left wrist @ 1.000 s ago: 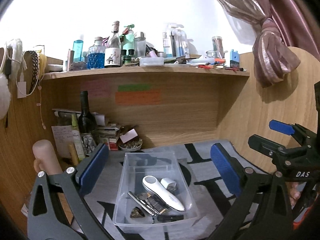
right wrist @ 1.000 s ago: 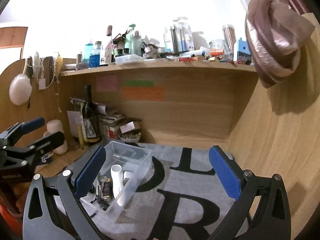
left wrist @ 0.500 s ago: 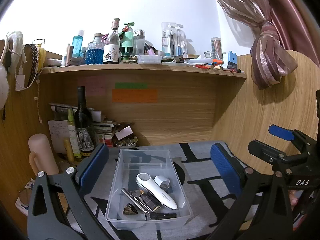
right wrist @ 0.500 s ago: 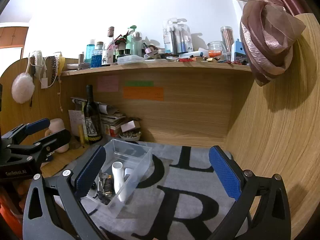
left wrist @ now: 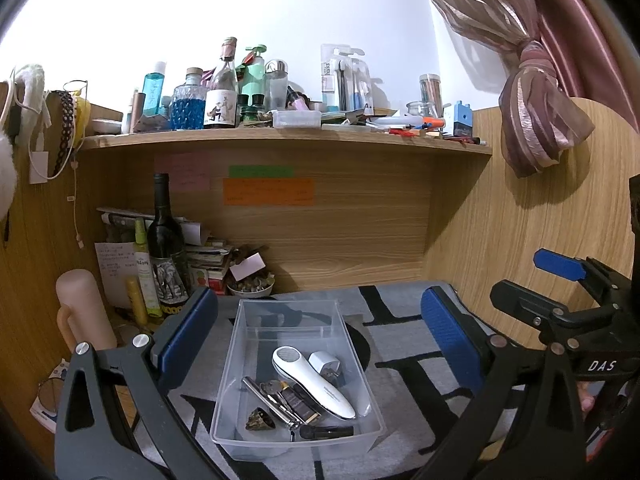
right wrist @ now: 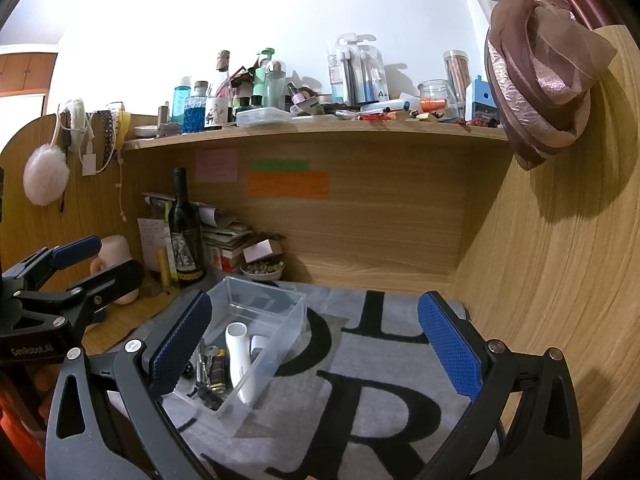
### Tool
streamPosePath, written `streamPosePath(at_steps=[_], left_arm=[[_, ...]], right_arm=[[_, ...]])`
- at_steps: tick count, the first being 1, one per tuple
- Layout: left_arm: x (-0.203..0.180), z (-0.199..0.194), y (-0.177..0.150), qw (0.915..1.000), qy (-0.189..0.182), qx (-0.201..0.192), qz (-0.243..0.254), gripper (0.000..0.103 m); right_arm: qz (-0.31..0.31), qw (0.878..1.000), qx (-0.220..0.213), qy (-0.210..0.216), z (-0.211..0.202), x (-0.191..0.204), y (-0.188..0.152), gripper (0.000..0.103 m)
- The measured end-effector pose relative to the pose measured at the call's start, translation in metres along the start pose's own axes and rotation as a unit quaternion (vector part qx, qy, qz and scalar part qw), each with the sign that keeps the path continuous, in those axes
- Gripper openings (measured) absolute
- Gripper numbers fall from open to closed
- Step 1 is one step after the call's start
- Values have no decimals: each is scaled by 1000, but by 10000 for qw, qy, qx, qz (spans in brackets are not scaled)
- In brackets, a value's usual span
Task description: Organize rigid objects
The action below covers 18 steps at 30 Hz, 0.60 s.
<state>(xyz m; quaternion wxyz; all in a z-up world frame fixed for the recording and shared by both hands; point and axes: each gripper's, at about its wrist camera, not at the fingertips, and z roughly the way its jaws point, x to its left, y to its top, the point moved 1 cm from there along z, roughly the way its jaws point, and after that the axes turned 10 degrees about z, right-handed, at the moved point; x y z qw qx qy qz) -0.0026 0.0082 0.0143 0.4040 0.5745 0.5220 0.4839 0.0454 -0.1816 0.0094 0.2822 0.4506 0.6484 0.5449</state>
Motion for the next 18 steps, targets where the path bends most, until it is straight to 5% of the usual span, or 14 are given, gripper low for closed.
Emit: streamPosePath(at_steps=[18], left_arm=[[1,4,-2,10000,-18,50,-34,103]], right_arm=[[3,10000,8,19,1,-2,0,103]])
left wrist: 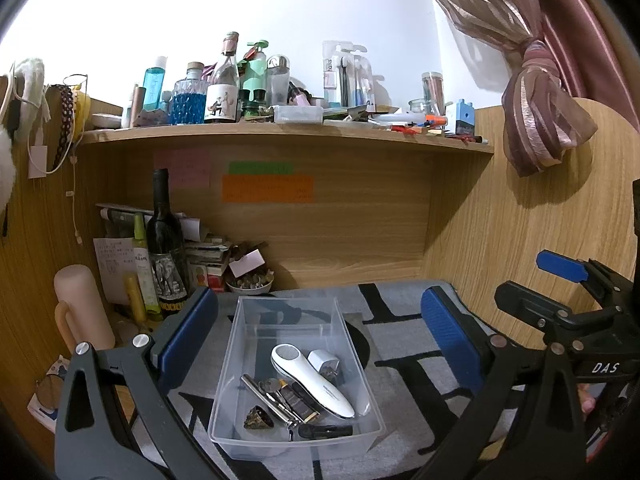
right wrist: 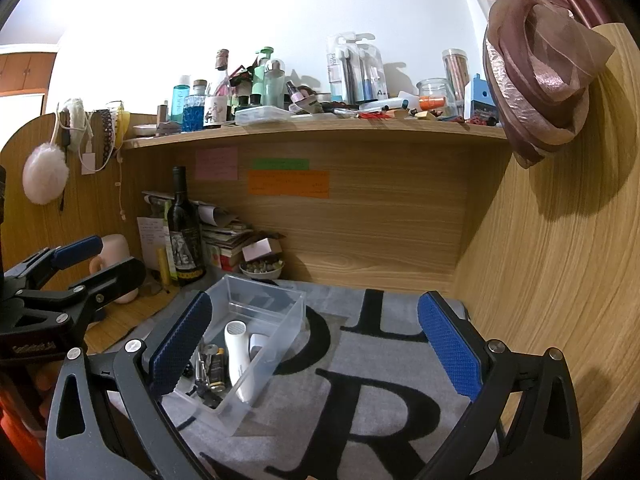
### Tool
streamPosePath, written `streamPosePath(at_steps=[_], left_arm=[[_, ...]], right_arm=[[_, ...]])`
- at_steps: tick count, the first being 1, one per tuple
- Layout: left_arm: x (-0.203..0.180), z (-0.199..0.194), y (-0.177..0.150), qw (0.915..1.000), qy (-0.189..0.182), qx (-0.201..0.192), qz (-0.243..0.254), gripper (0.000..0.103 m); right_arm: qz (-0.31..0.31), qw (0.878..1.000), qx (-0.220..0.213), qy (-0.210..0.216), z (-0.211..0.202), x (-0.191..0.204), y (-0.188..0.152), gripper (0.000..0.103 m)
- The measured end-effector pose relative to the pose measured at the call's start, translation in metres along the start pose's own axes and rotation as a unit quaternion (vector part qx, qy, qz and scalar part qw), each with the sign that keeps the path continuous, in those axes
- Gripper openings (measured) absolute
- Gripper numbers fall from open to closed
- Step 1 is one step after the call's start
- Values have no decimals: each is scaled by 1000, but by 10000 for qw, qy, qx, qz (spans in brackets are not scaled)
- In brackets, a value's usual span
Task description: Organize rigid objects
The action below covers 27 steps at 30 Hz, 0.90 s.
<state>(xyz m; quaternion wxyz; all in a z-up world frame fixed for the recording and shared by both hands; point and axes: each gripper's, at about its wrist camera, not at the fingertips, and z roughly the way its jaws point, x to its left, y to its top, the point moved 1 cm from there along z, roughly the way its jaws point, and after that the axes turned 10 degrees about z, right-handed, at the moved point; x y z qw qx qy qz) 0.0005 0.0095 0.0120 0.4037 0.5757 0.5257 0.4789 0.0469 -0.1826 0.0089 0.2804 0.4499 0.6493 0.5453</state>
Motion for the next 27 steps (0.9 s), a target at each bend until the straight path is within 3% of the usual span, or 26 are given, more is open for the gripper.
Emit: streamPosePath(at_steps=[27], left_arm=[[3,12,-4,9997,-191,117,-70,103]], right_arm=[[43,9999,109,-36,8,-2,-5,103]])
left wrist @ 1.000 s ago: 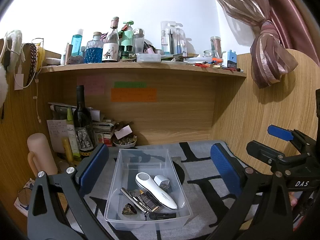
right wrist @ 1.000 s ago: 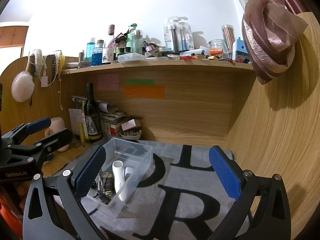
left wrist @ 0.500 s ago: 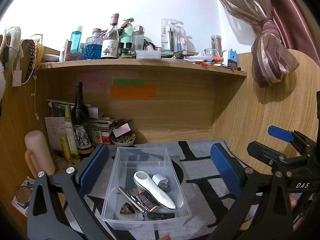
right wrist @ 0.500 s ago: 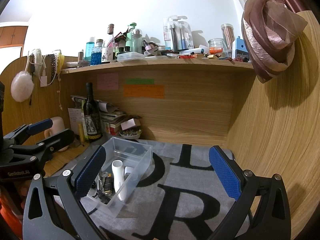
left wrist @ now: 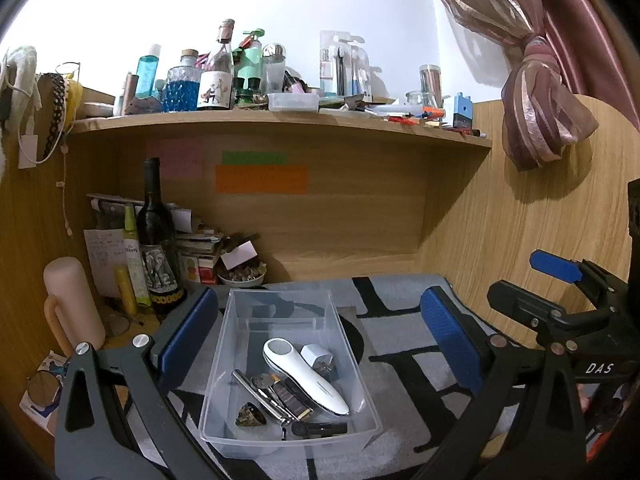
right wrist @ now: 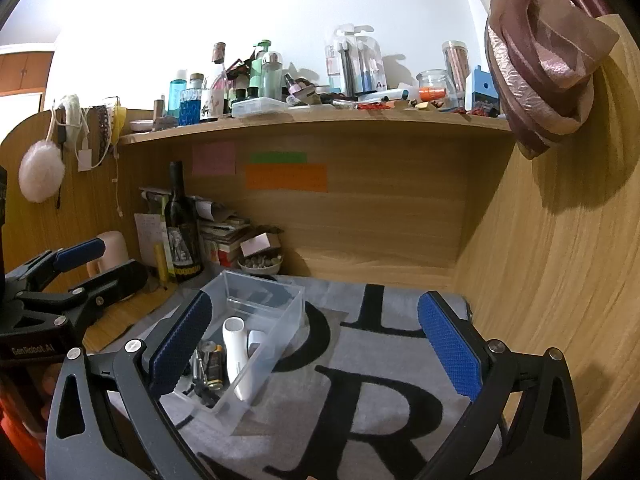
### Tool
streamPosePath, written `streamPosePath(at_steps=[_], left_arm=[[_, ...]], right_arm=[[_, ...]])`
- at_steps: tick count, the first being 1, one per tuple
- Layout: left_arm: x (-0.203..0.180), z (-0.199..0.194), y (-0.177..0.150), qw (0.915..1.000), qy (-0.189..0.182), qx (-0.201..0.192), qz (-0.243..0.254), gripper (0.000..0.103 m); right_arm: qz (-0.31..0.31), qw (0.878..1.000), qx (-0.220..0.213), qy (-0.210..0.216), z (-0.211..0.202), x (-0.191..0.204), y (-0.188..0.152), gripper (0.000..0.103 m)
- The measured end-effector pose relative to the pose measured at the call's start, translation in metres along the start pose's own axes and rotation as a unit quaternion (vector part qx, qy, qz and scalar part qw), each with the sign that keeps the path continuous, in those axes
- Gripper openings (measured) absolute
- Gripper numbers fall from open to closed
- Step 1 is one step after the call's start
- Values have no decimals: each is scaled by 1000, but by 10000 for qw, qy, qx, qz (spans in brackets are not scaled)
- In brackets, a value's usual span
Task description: Organize rigid objects
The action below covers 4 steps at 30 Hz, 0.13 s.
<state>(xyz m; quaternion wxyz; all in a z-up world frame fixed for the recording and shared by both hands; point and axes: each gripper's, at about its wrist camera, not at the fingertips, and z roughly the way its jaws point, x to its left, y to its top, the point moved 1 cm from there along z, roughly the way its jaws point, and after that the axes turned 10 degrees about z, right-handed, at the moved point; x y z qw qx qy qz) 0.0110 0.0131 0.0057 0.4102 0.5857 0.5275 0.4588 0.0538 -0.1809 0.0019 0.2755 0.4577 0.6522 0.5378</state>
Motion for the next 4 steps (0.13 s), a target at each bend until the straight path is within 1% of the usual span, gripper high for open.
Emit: streamPosePath(at_steps=[4], left_arm=[[1,4,-2,10000,-46,53,-27,103]], right_arm=[[-3,10000,47,1,4,0,-1,103]])
